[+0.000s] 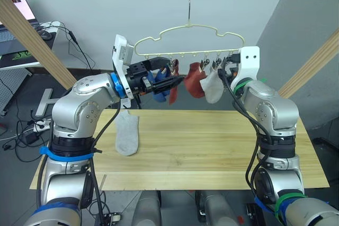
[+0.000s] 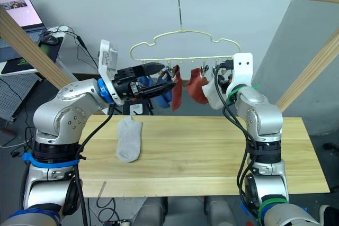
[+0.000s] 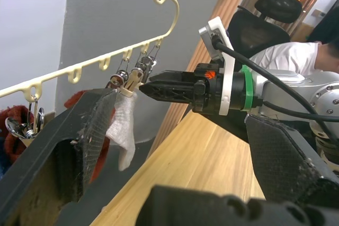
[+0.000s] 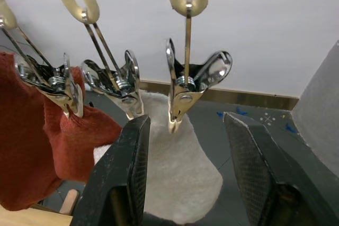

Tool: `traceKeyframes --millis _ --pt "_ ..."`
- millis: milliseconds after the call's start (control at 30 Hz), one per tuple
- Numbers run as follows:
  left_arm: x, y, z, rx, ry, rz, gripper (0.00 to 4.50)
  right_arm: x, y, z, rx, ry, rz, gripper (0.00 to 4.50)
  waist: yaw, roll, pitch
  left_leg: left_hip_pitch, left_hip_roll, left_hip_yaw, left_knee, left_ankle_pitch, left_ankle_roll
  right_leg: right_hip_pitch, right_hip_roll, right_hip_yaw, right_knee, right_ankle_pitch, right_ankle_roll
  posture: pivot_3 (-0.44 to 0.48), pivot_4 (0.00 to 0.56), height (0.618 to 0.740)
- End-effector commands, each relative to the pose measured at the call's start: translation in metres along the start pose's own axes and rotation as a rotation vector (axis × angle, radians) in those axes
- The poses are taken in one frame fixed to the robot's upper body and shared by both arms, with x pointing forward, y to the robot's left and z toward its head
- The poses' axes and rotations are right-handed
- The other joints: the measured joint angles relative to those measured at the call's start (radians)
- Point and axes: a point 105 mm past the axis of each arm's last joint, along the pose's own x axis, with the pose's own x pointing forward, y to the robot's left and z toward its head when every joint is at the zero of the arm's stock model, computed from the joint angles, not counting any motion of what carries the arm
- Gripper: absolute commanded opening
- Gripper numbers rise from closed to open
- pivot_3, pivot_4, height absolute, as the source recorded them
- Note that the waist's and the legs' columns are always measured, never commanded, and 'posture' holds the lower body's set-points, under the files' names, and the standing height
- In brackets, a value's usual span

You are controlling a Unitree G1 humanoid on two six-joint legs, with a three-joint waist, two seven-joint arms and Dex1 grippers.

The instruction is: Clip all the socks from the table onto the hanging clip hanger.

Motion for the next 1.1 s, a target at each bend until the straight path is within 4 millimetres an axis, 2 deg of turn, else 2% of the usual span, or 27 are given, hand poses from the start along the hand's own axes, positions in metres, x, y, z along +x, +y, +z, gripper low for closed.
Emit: traceKeyframes --millis 33,500,633,1100 --pt "0.001 -0.004 0.011 0.043 -0.03 -0.005 4.43 0.001 -0.004 0.022 -0.009 -0.076 -0.022 2.27 0.0 0.0 0.0 0.0 0.0 0.0 0.0 0.0 0.0 0.0 0.0 0.0 0.0 0.0 0.0 0.109 0.241 0.74" --pt "0.002 -0.002 0.01 0.046 -0.03 0.011 4.43 0.018 -0.007 0.043 0.0 -0.122 -0.065 2.27 0.001 0.0 0.0 0.0 0.0 0.0 -0.001 0.0 0.0 -0.001 0.0 0.0 0.0 0.0 0.0 0.117 0.24 0.74" --pt "0.002 -0.003 0.009 0.044 -0.031 0.013 4.5 0.02 -0.005 0.045 0.002 -0.122 -0.066 1.33 0.001 0.0 0.0 -0.001 0.0 0.0 -0.002 0.0 0.0 -0.001 0.0 0.0 0.0 0.0 0.0 0.117 0.24 0.74" --pt "0.003 -0.002 0.009 0.039 -0.04 0.02 4.5 0.017 -0.006 0.039 -0.034 -0.098 -0.084 1.33 0.001 0.0 0.0 -0.001 0.0 0.0 -0.002 0.0 0.0 -0.002 0.0 0.0 0.0 0.0 0.0 0.112 0.239 0.74"
